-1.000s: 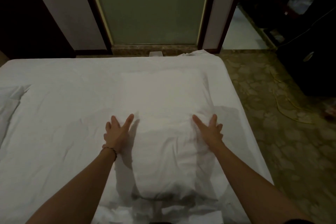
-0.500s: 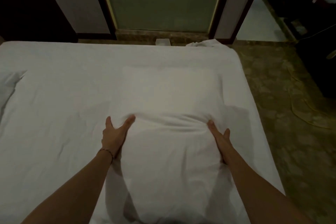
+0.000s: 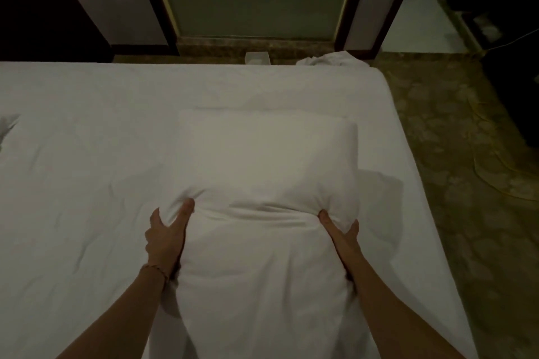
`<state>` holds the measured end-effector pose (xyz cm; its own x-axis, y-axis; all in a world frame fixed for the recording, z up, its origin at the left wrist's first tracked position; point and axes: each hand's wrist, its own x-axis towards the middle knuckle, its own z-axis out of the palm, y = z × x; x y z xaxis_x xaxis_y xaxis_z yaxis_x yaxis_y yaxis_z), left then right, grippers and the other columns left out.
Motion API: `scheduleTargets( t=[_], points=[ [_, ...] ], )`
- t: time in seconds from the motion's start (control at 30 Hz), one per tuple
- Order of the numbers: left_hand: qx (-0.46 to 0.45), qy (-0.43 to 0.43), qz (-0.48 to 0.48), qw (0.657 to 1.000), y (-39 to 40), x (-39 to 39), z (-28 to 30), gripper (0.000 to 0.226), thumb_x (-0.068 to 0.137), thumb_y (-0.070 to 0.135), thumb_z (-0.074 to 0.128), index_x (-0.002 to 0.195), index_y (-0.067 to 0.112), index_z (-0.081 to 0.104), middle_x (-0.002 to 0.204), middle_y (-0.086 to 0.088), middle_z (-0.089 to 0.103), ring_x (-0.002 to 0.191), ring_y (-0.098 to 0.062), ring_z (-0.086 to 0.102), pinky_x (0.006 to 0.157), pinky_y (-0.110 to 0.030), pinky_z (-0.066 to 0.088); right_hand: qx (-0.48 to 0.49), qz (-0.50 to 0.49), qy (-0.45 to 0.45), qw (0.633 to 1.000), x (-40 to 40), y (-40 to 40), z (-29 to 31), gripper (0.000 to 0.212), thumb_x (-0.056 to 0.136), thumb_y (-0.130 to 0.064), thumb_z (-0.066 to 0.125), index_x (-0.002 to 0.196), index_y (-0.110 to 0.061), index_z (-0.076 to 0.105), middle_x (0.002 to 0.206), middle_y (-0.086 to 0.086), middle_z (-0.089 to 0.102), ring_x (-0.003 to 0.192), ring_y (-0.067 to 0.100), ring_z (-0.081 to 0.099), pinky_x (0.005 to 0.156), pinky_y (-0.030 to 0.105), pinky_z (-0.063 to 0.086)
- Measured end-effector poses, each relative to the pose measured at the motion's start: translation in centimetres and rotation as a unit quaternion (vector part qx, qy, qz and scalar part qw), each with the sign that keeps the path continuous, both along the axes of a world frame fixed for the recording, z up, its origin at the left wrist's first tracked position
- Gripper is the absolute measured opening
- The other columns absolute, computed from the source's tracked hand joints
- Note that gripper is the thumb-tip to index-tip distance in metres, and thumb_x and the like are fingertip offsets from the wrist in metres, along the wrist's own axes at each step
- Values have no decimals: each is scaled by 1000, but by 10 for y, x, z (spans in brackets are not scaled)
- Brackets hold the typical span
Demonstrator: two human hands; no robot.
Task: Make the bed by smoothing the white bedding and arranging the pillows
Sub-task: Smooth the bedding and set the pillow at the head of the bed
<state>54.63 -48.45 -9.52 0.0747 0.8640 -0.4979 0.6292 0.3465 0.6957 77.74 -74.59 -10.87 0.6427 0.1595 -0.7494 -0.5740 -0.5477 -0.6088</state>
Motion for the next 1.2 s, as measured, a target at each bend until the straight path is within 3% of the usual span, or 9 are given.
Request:
scheduleTargets(
  t=[0.17,0.4,0.53,0.6,0.7,0.83,1.03,1.13,1.2],
  points=[
    [-9,111,19,994,-8,18,-5,141,39,104,49,146,16,27,145,-22,40,130,-46,41,109,-58,32,1,-9,-11,1000,2,-2,-3,147,36,-95,65,156,-36,5,160,6,28,142,31,35,117,48,27],
    [-23,32,13,999,-8,16,-8,135,48,94,65,141,2,34,142,-19,49,128,-37,49,110,-47,38,-65,-17,18,998,2,-2,-11,151,27,-103,58,153,-31,16,152,11,39,135,35,42,114,52,31],
    [1,40,-11,999,-11,13,4,121,43,101,58,123,11,61,116,-11,67,105,-31,61,96,-42,47,-73,-13,10,997,1,2,-3,146,37,-98,62,153,-20,20,151,14,40,133,34,44,113,46,33],
    [22,41,-12,999,-12,10,13,113,42,102,56,115,17,67,109,-6,69,99,-28,62,93,-40,49,-66,-10,1,998,0,2,4,136,50,-91,66,152,-13,22,150,16,40,132,33,46,107,41,36],
    [44,42,3,998,-13,4,27,102,40,101,59,100,20,72,100,-3,72,93,-24,64,91,-40,53,-54,-4,-14,998,0,0,16,134,52,-90,65,152,-8,28,150,16,42,132,32,47,105,38,37],
    [68,7,10,998,-17,-4,54,83,46,95,66,83,20,63,87,1,64,86,-23,59,82,-33,47,-28,-19,-23,999,-10,-5,41,123,63,-82,67,153,-9,28,153,15,39,136,31,43,108,37,35],
    [88,-23,22,996,-21,-33,105,83,51,92,66,82,15,58,78,1,56,81,-24,56,75,-31,43,11,-53,-24,998,-45,-3,96,133,52,-85,71,151,-6,30,148,16,44,130,32,48,107,39,37],
    [96,-32,28,994,-9,-63,131,84,52,92,64,76,12,56,81,-4,57,81,-25,55,75,-31,43,45,-54,-22,997,-72,8,123,134,50,-82,76,151,-4,31,147,16,45,128,31,50,104,37,38],
    [92,-36,34,995,5,-89,144,92,49,94,63,83,9,59,88,-7,59,85,-27,57,78,-33,46,49,-46,-34,997,-94,23,141,132,53,-81,76,150,-3,32,147,17,45,128,31,50,103,36,39]
  ],
)
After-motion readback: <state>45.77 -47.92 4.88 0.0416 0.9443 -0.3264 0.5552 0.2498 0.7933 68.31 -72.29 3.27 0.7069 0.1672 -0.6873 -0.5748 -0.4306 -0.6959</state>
